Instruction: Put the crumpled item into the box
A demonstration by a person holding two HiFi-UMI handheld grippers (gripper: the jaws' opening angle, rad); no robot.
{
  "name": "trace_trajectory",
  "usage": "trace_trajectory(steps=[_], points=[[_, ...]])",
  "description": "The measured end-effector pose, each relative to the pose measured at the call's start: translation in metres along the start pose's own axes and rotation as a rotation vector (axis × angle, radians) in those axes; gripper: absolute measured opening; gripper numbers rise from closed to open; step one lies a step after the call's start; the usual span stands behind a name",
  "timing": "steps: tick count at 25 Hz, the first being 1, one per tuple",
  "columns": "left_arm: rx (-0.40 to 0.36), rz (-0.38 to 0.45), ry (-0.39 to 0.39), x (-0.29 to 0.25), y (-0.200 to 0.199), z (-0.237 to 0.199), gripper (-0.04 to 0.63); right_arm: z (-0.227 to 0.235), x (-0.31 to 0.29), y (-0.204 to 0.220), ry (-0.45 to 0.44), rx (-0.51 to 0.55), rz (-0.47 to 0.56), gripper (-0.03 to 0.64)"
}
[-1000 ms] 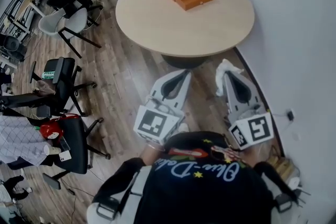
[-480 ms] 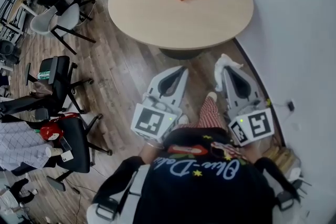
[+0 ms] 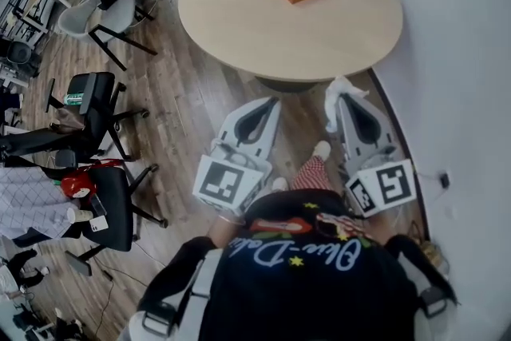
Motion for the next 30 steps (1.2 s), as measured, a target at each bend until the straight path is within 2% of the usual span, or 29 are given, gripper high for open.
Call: trace_trajectory(steps=[11,20,30], points=[[0.002,-0.032,-0.042,-0.037,0.003,-0.022,-0.008,0.033,-0.039,0.001,-0.039,-0.017,-0.006,0.001],[0.010,-0.025,-0.006,-0.099,-0.001,-0.026,-0.008,0.085,-0.063,-0.002,-0.021,-0.015,-0.018,0.001],[-0.025,-0.022,0.003,-0.166,-0.007,-0.024,-0.008,0.146,-0.087,-0.003,-0.034,-0.026,-0.007,0.000]])
Point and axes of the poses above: the fingertips, and each gripper's own axes: x backward along the fingers, z to its right, y out of its underside, the point moved 1 cm from there along x, backward along the fingers, and after that the axes turned 1 degree about -x, right-handed, at the moved point
